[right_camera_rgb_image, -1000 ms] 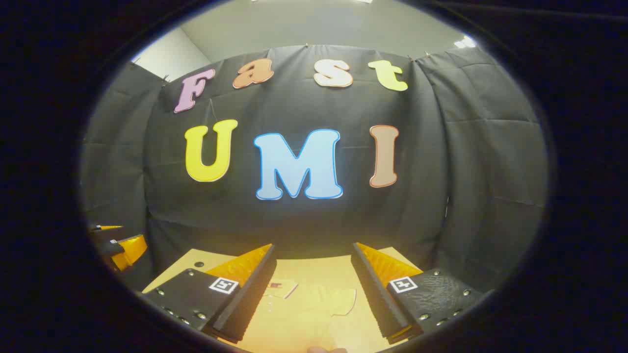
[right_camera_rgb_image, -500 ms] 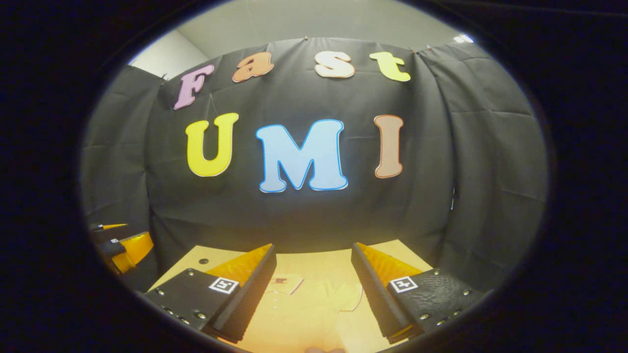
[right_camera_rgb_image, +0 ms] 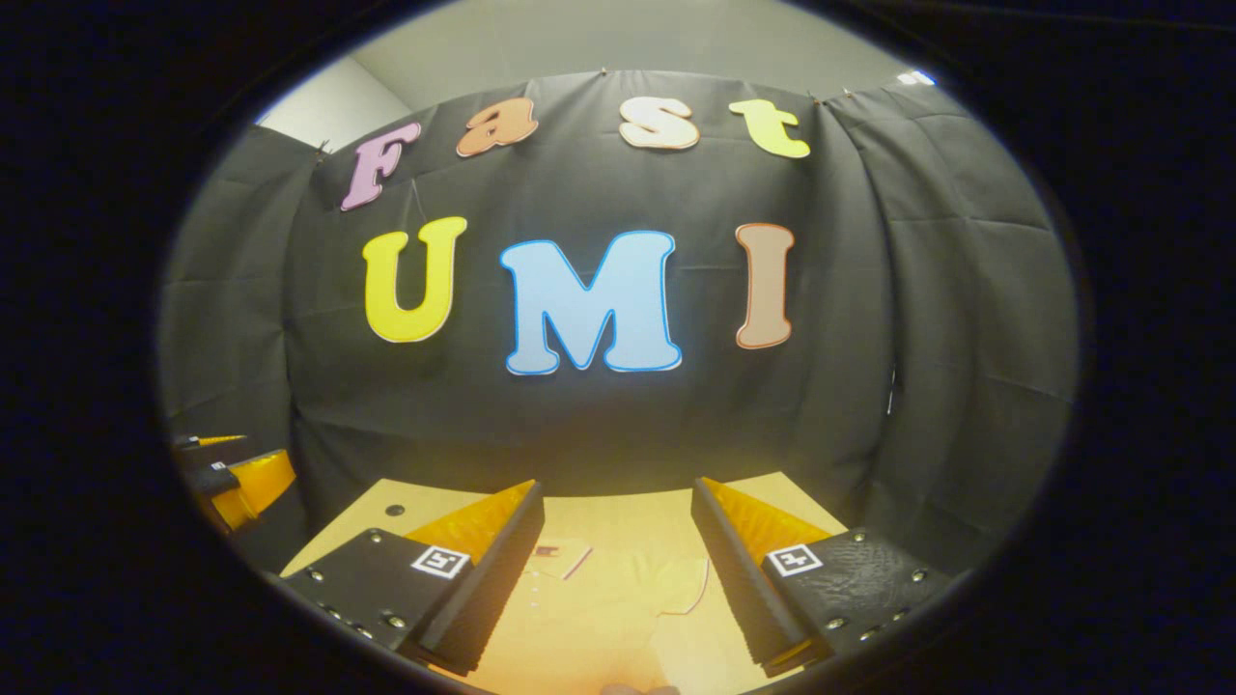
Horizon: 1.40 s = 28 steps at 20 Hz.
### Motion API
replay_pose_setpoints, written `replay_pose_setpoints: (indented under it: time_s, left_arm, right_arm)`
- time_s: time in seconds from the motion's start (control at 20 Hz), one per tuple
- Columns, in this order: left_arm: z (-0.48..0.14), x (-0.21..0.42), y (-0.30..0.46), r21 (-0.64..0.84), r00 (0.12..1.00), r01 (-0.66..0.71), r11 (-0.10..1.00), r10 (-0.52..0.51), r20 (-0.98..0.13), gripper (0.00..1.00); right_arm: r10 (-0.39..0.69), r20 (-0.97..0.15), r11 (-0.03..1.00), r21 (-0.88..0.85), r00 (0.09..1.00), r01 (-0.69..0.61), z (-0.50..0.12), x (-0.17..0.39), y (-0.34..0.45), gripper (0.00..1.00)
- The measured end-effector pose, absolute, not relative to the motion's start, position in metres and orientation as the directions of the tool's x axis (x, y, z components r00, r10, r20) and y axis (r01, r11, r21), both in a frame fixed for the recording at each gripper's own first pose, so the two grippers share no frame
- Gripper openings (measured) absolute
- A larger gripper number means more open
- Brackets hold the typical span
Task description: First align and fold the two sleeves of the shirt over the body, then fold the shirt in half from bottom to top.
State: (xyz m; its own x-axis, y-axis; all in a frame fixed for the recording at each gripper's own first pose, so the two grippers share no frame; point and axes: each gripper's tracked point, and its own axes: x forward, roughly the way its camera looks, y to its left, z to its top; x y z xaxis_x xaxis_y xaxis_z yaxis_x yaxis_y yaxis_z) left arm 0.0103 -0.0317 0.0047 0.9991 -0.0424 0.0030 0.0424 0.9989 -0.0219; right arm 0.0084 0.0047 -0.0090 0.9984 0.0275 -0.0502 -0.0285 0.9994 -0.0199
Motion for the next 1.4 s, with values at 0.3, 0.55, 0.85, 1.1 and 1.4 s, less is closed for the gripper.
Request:
replay_pose_setpoints:
  time_s: [0.3, 0.55, 0.85, 1.1, 1.4]
  left_arm:
    - [0.005, 0.011, -0.033, -0.014, 0.999, 0.041, 0.999, -0.041, 0.006, 0.94]
    - [0.007, 0.009, -0.026, -0.001, 1.0, 0.019, 1.0, -0.019, 0.01, 0.94]
    - [0.012, 0.009, -0.006, 0.007, 0.999, -0.038, 0.999, 0.037, 0.014, 0.94]
    - [0.007, 0.01, 0.019, 0.022, 0.994, -0.108, 0.994, 0.108, -0.001, 0.94]
    - [0.002, 0.008, 0.043, 0.02, 0.982, -0.185, 0.983, 0.185, -0.026, 0.94]
  right_arm:
    - [0.004, -0.152, 0.998, -0.053, 0.988, -0.012, -0.023, 0.012, 0.002, 0.96]
    - [-0.016, -0.303, 0.996, -0.084, 0.953, -0.01, -0.052, 0.012, -0.01, 0.97]
    - [-0.033, -0.507, 0.999, -0.022, 0.861, 0.025, -0.09, -0.005, -0.01, 0.97]
    - [-0.087, -0.608, 0.996, -0.072, 0.789, 0.054, -0.112, -0.015, -0.024, 0.98]
    - [-0.123, -0.711, 0.992, -0.084, 0.693, 0.09, -0.125, -0.03, -0.03, 0.97]
